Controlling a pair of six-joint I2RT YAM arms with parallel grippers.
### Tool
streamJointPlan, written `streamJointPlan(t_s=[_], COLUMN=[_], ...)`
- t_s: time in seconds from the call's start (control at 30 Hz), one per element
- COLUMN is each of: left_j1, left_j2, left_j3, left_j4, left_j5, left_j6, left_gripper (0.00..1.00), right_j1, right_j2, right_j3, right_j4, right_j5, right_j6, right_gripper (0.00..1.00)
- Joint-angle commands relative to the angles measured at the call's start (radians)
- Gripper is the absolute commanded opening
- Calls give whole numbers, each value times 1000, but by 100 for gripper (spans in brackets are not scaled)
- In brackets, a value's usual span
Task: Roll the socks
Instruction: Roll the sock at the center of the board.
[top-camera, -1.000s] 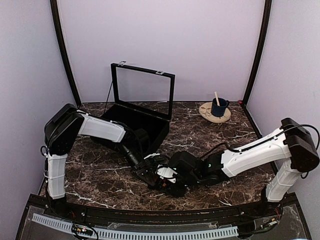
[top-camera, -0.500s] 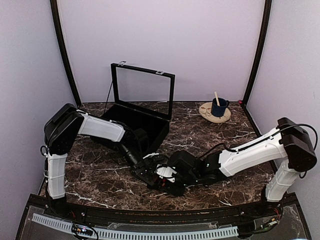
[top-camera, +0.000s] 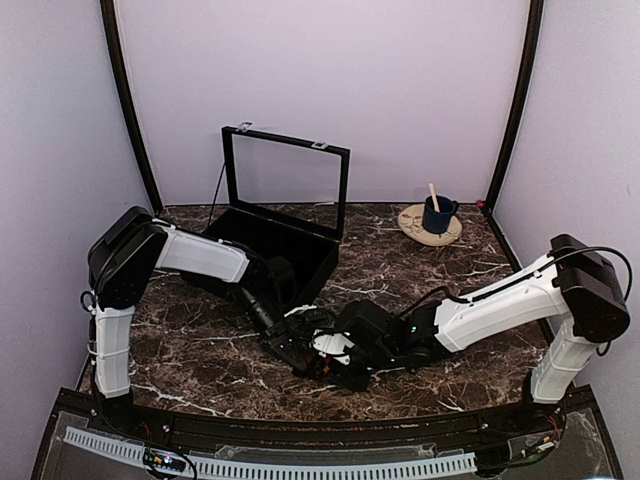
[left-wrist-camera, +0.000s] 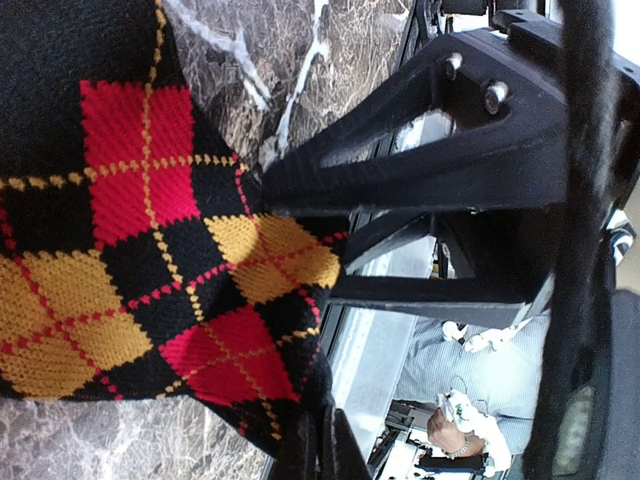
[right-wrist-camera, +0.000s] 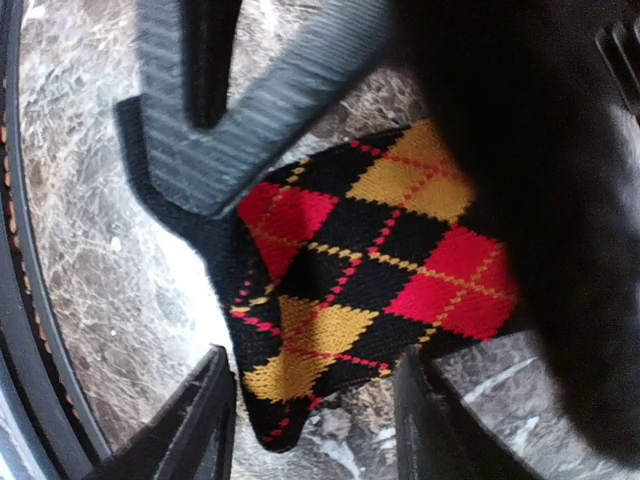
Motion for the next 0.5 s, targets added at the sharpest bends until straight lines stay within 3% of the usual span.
streamJointPlan(t_s=[0.0, 0.07, 0.47], left_j1=[9, 11, 14], left_j2=[-2, -1, 4], left_j3=[24, 25, 30], left_j4=[-30, -29, -34], left_j5=[13, 15, 8], left_j6=[20, 21, 23], left_gripper=[0, 0, 0], right_j1=[-16, -16, -19], right_j2=[12, 17, 29], right_j3=[27, 31, 39], right_j4=[-1, -12, -34], right_j5=[-51, -68, -112], right_j6=[-4, -6, -3], right_gripper=[34, 24, 11])
